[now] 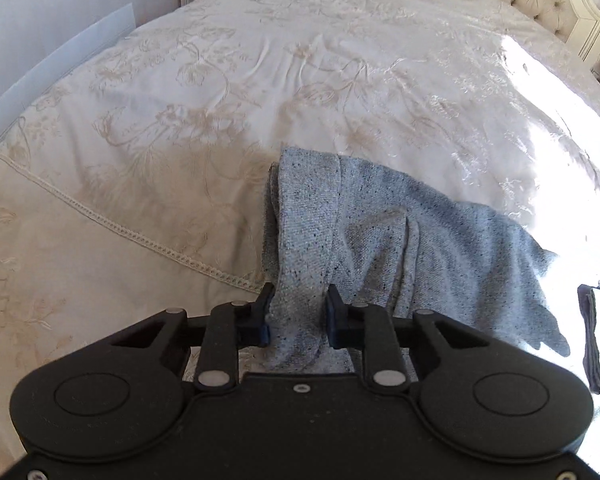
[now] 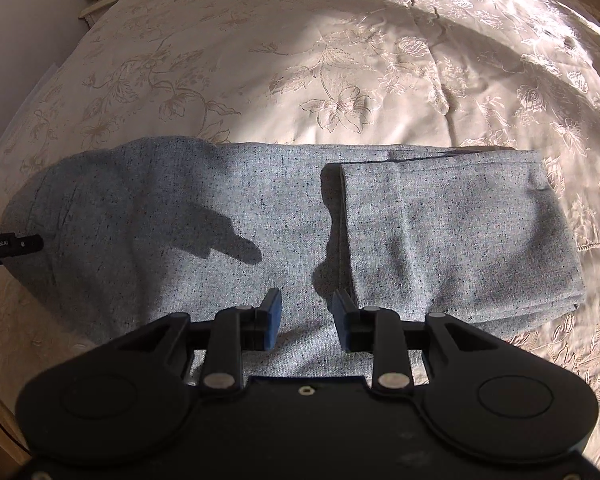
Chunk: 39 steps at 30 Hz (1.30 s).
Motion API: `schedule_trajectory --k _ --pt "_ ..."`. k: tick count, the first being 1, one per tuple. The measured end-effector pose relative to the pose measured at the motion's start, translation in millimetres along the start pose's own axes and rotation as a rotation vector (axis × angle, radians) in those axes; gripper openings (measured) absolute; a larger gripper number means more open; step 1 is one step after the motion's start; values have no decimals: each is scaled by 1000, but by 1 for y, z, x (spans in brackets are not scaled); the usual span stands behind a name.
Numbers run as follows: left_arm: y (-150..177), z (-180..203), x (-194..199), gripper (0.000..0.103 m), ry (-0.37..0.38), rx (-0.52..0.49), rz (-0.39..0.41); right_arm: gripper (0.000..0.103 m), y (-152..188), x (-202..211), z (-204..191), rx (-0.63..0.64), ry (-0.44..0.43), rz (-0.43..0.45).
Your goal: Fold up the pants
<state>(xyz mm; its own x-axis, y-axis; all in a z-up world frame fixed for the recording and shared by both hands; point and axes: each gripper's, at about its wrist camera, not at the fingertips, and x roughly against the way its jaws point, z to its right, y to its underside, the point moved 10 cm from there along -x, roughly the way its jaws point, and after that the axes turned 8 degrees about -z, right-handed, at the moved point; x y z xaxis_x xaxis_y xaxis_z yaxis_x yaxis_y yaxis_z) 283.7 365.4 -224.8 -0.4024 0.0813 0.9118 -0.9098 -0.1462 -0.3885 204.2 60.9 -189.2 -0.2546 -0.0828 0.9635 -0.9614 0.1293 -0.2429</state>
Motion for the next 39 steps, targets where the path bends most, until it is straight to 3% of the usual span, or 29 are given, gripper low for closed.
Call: schedule_trajectory --k 6,11,16,18,23,27,31,32,35,39 --pt "-10 21 33 29 30 -20 51 30 -24 -15 10 26 10 43" --pt "-15 42 55 28 39 -37 82 30 -60 -57 21 28 17 70" --pt "-18 68 71 27 21 -58 109 30 -73 -108 33 40 4 -29" --pt "-18 85 81 27 14 -77 130 32 -79 -106 35 53 -29 -21" --pt "-19 150 116 26 8 -165 202 30 -76 -83 51 64 -144 -10" --pt "-15 222 131 26 57 -245 236 30 -69 -65 86 26 -222 -6" --pt "2 306 115 22 157 -317 202 31 -63 -56 127 -15 -253 -14" --pt "7 326 108 13 183 -336 187 31 -61 -56 141 -31 -257 -17" --pt "28 378 79 11 254 -385 93 32 -54 -59 171 -71 -260 -36" --pt "43 403 60 19 206 -449 51 32 -48 -63 201 -115 -265 -50"
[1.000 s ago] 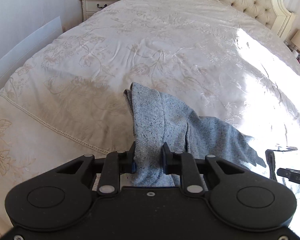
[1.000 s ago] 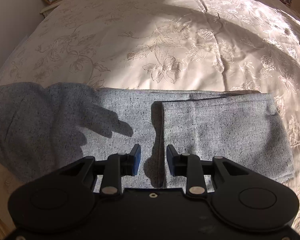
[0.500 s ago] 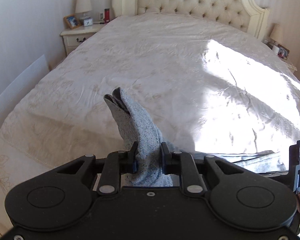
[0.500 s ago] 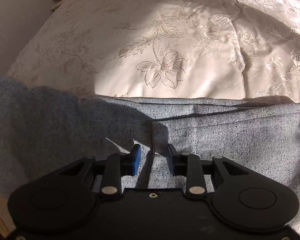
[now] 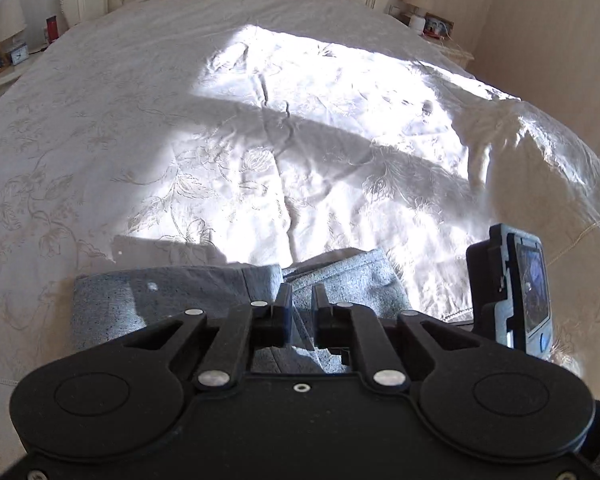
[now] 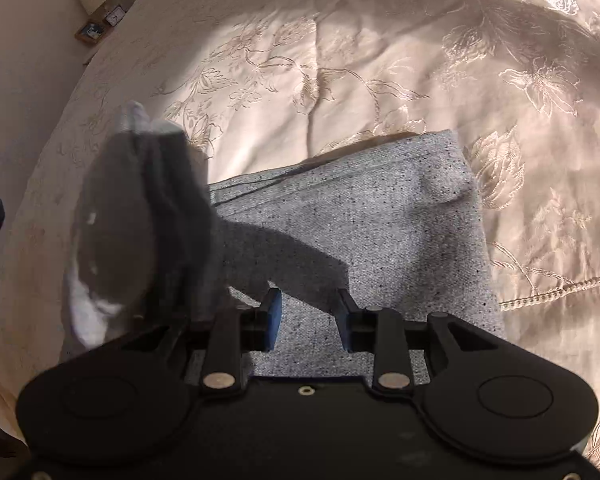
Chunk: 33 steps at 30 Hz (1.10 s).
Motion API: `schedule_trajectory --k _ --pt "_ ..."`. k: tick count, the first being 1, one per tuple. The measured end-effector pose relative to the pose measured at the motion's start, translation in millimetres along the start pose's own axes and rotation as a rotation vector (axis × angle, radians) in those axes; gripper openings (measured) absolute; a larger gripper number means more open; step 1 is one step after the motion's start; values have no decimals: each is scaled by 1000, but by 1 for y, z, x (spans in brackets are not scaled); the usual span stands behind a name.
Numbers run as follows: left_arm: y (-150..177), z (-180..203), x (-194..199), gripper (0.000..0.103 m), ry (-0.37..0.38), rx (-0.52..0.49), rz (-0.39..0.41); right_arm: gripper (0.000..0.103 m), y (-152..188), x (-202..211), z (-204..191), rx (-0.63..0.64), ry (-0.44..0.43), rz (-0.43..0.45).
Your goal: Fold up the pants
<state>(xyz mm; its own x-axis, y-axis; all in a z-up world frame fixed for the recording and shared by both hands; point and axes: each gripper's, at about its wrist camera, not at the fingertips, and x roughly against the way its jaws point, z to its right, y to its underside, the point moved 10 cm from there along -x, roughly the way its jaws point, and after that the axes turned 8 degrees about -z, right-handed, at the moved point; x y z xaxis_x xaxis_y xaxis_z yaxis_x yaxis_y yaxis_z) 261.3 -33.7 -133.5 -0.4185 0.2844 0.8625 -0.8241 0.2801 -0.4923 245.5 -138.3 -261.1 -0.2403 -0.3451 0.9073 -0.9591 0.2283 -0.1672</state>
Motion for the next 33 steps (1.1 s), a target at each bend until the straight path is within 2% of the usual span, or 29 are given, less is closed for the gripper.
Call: schedule_trajectory --k 4,8,10,14,18,21,24,28,33 --pt "13 -27 1 23 -88 45 -39 33 -1 7 9 -28 -29 8" --pt "31 -88 -12 23 -240 150 -94 33 -6 20 -6 -7 -104 44" --pt "42 -119 -23 22 -273 214 -141 35 -9 23 -19 27 -139 60" --pt "69 -145 -55 22 -229 281 -259 39 -10 17 -47 113 -143 53" --pt "96 -142 -82 22 -197 237 -358 40 -10 -5 -60 169 -65 14" --pt "101 -137 -84 21 -210 181 -346 41 -8 -22 -58 150 -22 -16" --pt "103 -134 -80 21 -199 169 -340 43 -8 -31 -53 108 -29 -27" --pt "102 -136 -64 22 -165 181 -310 45 -9 -34 -46 41 -77 -28" --pt "105 -138 -31 22 -172 194 -236 48 -6 -34 -43 -6 -158 -37"
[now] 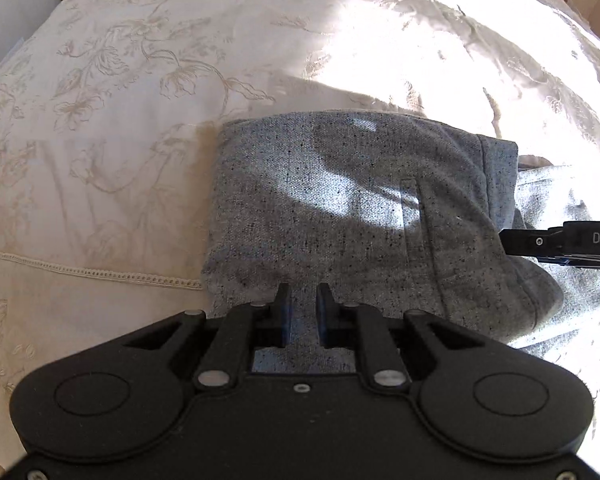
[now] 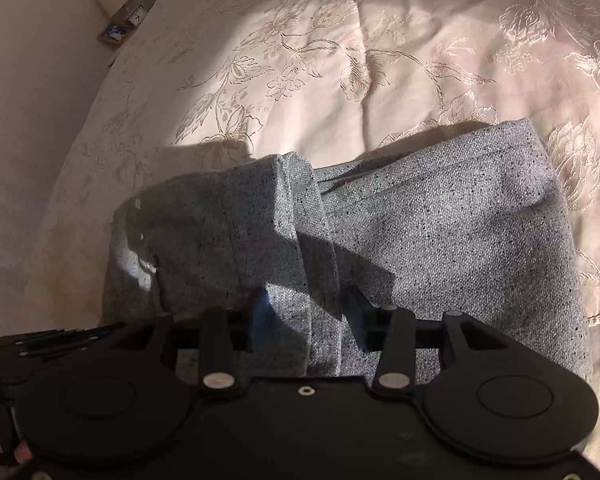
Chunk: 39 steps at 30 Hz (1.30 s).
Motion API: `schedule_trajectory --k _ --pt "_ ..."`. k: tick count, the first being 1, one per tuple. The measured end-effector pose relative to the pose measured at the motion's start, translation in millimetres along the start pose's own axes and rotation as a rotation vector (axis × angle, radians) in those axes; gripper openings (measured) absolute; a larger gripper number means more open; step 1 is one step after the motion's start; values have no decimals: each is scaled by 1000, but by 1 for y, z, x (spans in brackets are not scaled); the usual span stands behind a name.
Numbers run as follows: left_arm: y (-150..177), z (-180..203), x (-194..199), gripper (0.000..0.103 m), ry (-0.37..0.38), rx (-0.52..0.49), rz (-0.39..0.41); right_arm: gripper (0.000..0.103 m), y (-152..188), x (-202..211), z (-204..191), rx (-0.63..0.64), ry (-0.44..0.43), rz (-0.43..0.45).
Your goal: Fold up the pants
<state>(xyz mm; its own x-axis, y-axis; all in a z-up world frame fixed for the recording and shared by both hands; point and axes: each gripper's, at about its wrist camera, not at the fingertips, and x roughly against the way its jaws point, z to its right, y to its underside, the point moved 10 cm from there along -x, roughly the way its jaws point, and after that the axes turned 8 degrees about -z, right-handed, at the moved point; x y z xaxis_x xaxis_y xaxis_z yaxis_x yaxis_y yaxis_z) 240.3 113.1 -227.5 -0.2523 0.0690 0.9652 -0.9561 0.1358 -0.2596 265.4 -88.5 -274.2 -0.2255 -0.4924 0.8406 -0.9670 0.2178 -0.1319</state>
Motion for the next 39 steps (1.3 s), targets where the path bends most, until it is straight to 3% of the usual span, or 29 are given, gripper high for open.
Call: schedule_trajectory --k 2,4,5,6,15,18,22,24,27,31,32,33,34,39 --pt "6 2 13 22 0 -12 29 47 3 0 -3 -7 -46 -20" --pt "14 8 23 22 1 -37 50 39 7 2 -10 28 -52 -15" --pt "16 14 27 22 0 -56 57 20 8 2 -13 38 -45 -14" --pt "22 21 31 22 1 -76 65 12 8 4 -14 43 -27 -6" --pt "56 116 50 22 123 -301 132 9 -6 43 -46 89 -32 46" --pt "54 142 42 22 87 -331 169 9 -12 57 -56 111 -55 55" --pt "42 152 24 22 16 -281 177 8 -21 78 -65 115 -83 89" --pt "39 145 16 23 -18 -241 165 2 -26 93 -65 125 -86 118" --pt "41 128 9 22 -53 -190 144 2 -34 126 -51 129 -77 170" --pt "50 110 3 22 -69 -141 109 9 -34 132 -31 227 14 118" --pt "51 106 2 22 -76 -131 102 16 -30 126 -27 265 51 102" --pt "51 102 2 22 -80 -120 96 29 -28 119 -23 287 72 82" --pt "52 99 1 22 -81 -106 90 34 -26 109 -19 296 95 73" --pt "60 91 0 22 -70 -61 71 39 -10 60 -7 330 282 29"
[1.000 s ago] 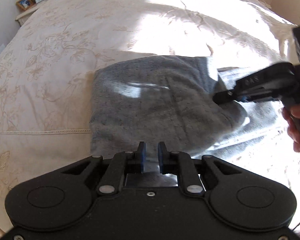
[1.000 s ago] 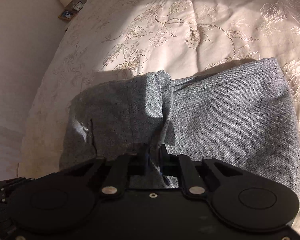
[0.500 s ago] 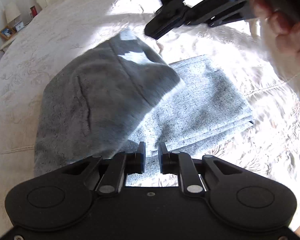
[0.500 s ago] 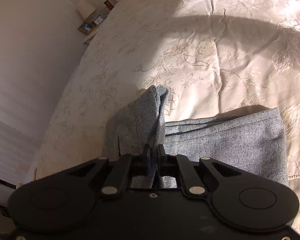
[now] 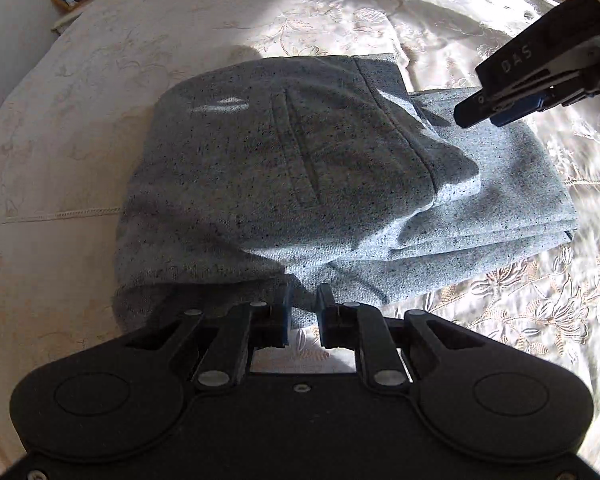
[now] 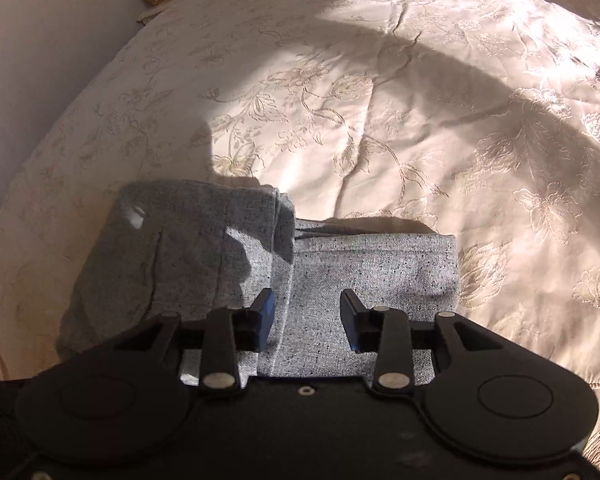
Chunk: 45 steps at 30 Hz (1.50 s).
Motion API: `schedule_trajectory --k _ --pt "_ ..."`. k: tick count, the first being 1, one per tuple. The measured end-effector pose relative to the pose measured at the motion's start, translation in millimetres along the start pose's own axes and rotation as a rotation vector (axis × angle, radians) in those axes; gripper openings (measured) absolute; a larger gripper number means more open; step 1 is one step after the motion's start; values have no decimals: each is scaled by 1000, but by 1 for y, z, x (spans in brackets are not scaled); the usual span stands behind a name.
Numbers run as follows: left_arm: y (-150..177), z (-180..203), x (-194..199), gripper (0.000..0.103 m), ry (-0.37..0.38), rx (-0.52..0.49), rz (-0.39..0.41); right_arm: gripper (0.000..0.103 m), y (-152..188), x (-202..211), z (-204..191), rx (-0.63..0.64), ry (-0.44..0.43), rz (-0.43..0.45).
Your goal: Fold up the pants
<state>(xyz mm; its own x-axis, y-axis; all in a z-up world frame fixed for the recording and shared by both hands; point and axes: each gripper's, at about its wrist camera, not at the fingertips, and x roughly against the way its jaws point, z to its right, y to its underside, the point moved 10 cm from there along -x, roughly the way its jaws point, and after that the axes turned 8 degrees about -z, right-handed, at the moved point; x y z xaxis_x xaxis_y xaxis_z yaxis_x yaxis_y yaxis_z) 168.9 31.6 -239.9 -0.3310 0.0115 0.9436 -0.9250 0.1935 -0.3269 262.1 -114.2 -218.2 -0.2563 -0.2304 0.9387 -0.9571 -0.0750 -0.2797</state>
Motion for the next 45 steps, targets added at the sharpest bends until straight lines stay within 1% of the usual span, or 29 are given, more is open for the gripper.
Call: schedule_trajectory --k 2,4,5,8,11,14,20,21,23,25,26,28,29,31,35,38,41,45 --pt "1 0 1 22 4 -3 -3 39 3 -15 -9 40 24 -52" --pt "1 3 0 22 11 -13 -7 39 2 -28 -17 45 5 -54" --pt "1 4 1 22 17 -17 -8 39 2 -31 -19 30 -16 -46" --pt "1 6 4 22 34 -21 -7 39 0 -37 -25 -44 -133 -35" --pt "3 10 5 22 44 -24 -13 39 2 -45 -20 -137 -162 -53" --pt "4 5 4 22 49 -26 -16 41 1 -54 -15 -189 -170 -56" --pt "0 -2 2 22 55 -29 -21 44 -2 -62 -14 -225 -182 -33" --pt "-1 -2 2 22 55 -28 -22 47 -2 -64 -14 -241 -199 -39" --pt "-3 -2 1 22 60 -24 -24 47 -3 -69 -12 -307 -252 -63" --pt "-4 -2 0 22 65 -26 -25 46 -4 -72 -10 -348 -271 -85" --pt "-4 -1 0 22 67 -31 -26 43 -5 -70 -13 -332 -279 -90" --pt "-4 1 0 22 65 -47 -23 28 -7 -68 -21 -296 -294 -87" --pt "-2 3 -1 22 61 -55 -22 17 -8 -65 -26 -281 -289 -79" --pt "-2 7 1 22 60 -63 -20 15 -7 -57 -33 -251 -270 -54" --pt "-1 11 1 22 69 -64 -19 12 -8 -44 -29 -295 -291 -12" --pt "-4 14 0 22 74 -63 -11 10 -9 -28 -27 -297 -294 23" --pt "-8 20 0 22 75 -64 1 9 -13 -6 -28 -301 -325 59" --pt "-11 26 -4 22 61 -75 14 8 -23 28 -28 -285 -343 118"
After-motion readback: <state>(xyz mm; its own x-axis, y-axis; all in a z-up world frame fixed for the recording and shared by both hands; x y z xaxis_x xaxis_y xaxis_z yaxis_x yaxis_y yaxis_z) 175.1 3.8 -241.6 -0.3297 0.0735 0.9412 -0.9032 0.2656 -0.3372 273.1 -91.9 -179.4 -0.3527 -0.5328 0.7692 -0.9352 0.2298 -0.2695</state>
